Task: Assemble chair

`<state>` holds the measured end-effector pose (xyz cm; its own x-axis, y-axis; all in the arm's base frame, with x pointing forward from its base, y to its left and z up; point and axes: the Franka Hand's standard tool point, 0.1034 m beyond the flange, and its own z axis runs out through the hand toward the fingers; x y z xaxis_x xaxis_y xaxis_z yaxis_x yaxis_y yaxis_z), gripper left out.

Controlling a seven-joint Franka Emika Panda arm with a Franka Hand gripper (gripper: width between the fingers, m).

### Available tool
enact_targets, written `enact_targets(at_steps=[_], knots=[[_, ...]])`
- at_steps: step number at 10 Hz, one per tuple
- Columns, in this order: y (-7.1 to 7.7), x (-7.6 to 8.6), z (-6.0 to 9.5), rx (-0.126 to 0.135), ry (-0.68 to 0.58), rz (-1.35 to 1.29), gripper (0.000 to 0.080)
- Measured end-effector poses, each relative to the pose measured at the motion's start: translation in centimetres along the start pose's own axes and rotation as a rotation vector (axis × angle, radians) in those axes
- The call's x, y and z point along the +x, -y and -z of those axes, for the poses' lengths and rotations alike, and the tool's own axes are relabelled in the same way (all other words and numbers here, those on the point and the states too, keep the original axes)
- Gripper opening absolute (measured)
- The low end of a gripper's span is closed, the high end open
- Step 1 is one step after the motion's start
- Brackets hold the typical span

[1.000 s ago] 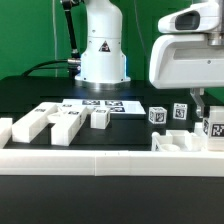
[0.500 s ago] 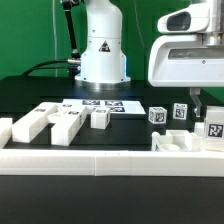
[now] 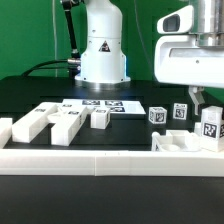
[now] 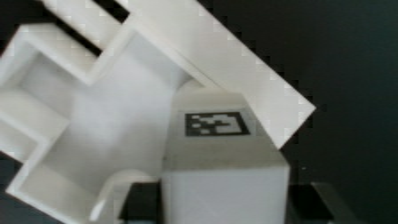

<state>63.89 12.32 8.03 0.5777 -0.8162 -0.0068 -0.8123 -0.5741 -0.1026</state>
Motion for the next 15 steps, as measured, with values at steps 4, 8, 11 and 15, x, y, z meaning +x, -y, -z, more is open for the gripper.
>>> enact_targets(at_steps=[4,8,11,15], knots=[[-0.05,-0.06,-0.03,0.001,0.009,-0.328,0.0291],[0.02,-0.08,0.05,0.003,0.015,-0.308,0.0479],[0.1,-0.24,0.15,-0.003,0.018,-0.034,0.0638],[0.3,-0.44,0.12,0.004,0.012,0.334,0.0649]])
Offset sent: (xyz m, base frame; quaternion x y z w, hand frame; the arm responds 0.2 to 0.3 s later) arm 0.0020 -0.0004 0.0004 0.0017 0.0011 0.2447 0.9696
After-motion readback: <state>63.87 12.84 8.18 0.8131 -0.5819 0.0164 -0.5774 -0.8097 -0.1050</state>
